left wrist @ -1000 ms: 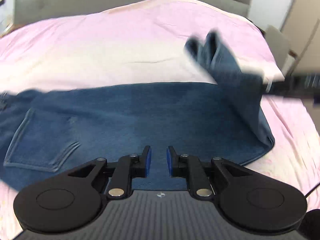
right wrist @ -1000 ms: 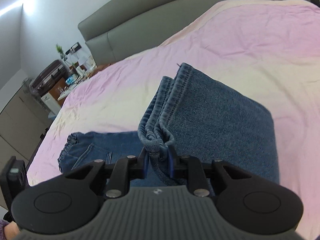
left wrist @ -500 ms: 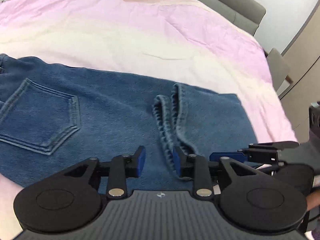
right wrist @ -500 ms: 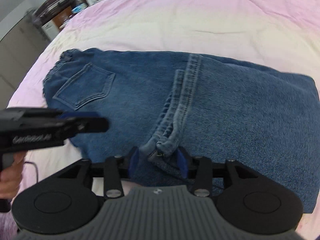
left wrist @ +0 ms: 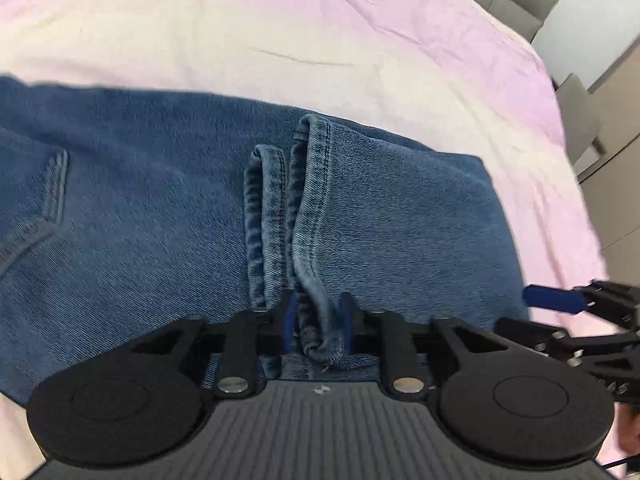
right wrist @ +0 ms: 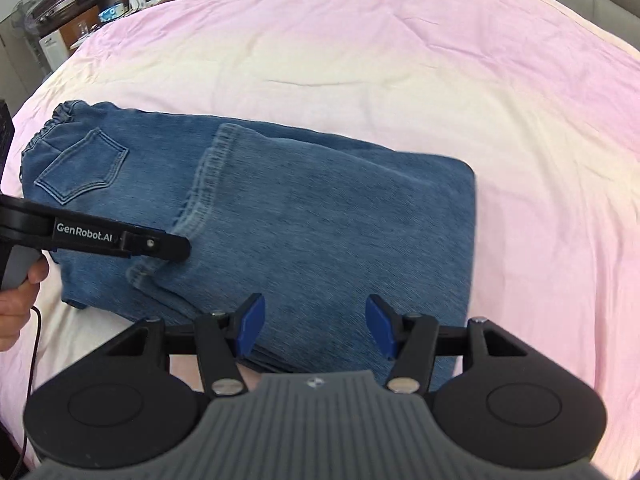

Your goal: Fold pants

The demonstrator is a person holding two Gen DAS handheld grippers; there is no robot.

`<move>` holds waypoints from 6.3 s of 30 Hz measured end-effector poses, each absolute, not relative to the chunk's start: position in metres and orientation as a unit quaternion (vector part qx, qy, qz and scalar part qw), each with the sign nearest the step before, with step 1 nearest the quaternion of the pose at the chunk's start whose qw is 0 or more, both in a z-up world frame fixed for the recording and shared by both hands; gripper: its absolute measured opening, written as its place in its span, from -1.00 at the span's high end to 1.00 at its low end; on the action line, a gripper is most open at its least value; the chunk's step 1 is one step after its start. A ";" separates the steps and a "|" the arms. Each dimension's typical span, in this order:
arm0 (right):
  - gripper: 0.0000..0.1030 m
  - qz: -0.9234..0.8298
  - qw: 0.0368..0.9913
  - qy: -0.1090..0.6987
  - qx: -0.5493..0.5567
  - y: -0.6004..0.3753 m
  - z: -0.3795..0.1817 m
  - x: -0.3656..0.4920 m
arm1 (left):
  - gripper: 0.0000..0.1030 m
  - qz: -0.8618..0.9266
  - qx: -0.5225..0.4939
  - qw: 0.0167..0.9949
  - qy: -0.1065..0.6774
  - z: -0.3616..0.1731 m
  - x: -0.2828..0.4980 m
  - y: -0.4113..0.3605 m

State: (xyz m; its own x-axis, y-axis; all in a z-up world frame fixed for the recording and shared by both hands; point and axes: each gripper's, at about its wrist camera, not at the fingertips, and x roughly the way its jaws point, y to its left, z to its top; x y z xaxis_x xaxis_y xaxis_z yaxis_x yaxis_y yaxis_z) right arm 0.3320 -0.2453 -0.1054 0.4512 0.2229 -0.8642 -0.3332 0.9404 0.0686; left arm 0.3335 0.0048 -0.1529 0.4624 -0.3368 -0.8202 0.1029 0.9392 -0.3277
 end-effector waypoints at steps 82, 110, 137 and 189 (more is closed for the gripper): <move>-0.16 0.428 0.744 0.368 -0.358 -0.094 -0.148 0.371 | -0.42 0.118 -0.209 0.860 0.450 -0.088 0.262 0.265; -0.56 0.497 0.596 0.462 -0.429 -0.041 -0.199 0.433 | -0.29 0.159 -0.362 0.837 0.378 -0.160 0.283 0.342; -0.80 0.326 0.755 0.458 -0.338 -0.157 -0.118 0.382 | 0.21 0.042 0.059 0.948 0.309 0.014 0.316 0.034; 0.42 0.227 0.799 0.543 0.121 -0.194 -0.125 0.418 | -0.51 -0.067 -0.024 0.881 0.468 -0.174 0.248 0.096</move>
